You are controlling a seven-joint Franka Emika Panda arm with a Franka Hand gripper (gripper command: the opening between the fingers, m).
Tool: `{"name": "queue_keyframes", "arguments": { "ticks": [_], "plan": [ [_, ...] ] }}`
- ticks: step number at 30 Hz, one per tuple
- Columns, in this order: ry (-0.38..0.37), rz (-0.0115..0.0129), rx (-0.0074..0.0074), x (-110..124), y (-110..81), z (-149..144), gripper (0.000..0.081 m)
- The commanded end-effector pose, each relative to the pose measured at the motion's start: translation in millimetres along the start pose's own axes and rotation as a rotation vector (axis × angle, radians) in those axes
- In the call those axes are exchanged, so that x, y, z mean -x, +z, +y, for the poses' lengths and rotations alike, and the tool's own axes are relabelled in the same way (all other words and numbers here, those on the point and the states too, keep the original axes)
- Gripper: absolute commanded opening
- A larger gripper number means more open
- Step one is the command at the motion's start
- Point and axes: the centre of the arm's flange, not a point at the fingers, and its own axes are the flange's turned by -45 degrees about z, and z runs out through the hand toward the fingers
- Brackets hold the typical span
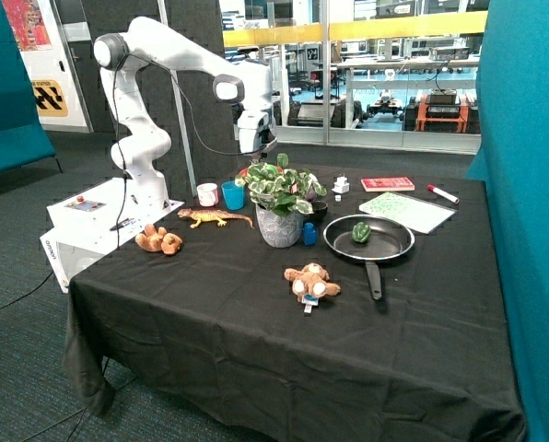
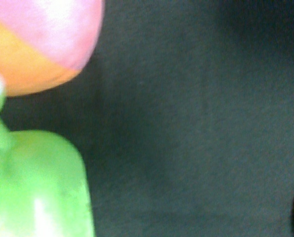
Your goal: Water the pot plant and put the can on the plate
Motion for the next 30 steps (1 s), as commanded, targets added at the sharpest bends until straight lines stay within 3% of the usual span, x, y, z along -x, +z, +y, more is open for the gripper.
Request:
{"name": "queue_keyframes", "arguments": {
  "ticks": [1, 11, 23, 30],
  "plan": [
    [0.044, 0.0064, -0.0036, 19.8, -3.1, -39.8, 0.0481],
    [0.022, 0.0064, -0.0035, 26.6, -0.7, -74.2, 0.0483],
    [-0.047, 0.0066, -0.0033, 19.1, 9.7, -120.3, 0.0483],
    [-0.065, 0.0066, -0.0032, 17.1, 13.9, -133.1, 0.0483]
  ]
}}
